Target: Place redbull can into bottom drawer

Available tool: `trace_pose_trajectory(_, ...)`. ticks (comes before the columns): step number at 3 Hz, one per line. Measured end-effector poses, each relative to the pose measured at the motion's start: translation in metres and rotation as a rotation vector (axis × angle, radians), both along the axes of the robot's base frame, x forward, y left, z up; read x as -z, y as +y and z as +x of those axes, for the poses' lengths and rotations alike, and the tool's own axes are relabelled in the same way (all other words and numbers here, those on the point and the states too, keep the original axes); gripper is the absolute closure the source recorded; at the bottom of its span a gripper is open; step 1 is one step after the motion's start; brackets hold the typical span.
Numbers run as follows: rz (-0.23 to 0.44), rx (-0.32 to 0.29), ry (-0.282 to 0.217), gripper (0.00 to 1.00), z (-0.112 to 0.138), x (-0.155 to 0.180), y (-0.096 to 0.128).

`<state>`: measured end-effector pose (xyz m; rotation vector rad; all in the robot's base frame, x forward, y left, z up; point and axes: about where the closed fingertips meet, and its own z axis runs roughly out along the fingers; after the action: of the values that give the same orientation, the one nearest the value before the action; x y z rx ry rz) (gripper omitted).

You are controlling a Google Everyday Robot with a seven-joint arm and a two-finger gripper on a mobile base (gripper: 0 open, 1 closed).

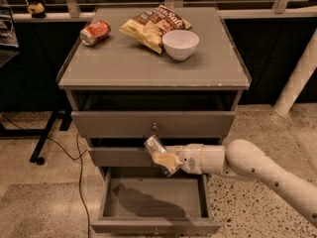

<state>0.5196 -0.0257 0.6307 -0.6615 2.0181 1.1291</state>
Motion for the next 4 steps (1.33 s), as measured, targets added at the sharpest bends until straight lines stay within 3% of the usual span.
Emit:
trace_pose_trajectory(2, 0.068, -0.031, 0.118, 1.0, -0.005, 0.07, -0.006)
trace_pose_trajectory(4, 0.075, -0.005, 0.207, 1.0, -0.003, 0.123, -0.006)
